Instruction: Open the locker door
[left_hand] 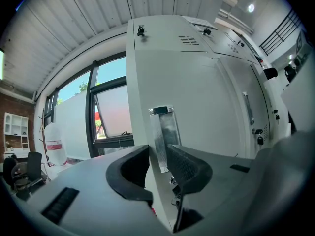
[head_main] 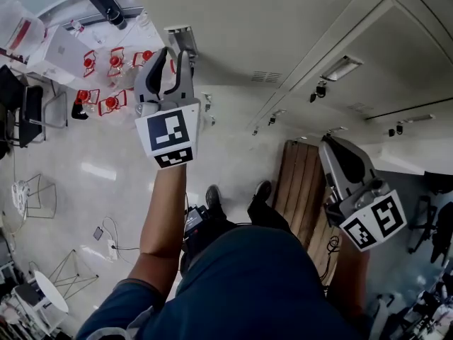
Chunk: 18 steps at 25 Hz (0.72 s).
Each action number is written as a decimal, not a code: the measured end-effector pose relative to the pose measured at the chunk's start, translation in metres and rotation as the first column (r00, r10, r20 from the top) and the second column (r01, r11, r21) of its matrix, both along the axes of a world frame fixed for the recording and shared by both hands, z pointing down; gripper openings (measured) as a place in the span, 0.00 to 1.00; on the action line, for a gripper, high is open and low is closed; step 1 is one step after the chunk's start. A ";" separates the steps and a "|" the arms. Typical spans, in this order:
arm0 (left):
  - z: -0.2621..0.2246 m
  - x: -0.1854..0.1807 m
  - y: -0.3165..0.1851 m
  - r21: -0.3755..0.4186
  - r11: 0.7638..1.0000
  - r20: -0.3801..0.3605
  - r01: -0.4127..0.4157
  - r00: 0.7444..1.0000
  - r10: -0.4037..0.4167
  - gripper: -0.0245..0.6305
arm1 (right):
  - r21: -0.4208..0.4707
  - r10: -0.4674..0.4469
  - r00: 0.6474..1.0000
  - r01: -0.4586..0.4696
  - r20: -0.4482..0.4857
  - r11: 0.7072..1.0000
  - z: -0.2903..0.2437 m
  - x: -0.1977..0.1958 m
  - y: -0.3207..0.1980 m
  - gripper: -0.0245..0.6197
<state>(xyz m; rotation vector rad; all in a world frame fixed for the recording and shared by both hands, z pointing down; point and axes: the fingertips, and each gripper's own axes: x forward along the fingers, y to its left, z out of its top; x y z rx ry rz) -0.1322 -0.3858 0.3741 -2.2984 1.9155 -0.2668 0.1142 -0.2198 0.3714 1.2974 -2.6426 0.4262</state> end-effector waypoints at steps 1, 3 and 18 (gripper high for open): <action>0.000 0.000 0.004 -0.002 1.000 0.005 -0.008 1.000 0.008 0.23 | 0.001 -0.003 1.000 0.003 0.001 1.000 0.000 -0.002 0.001 0.10; 0.001 0.000 0.013 -0.006 1.000 0.018 -0.025 1.000 0.025 0.22 | 0.004 -0.009 1.000 0.009 0.005 1.000 0.000 -0.007 0.004 0.10; -0.001 0.000 0.083 -0.034 0.985 0.067 -0.167 0.983 0.169 0.20 | 0.041 -0.031 0.999 0.031 0.007 0.999 -0.016 -0.044 0.037 0.10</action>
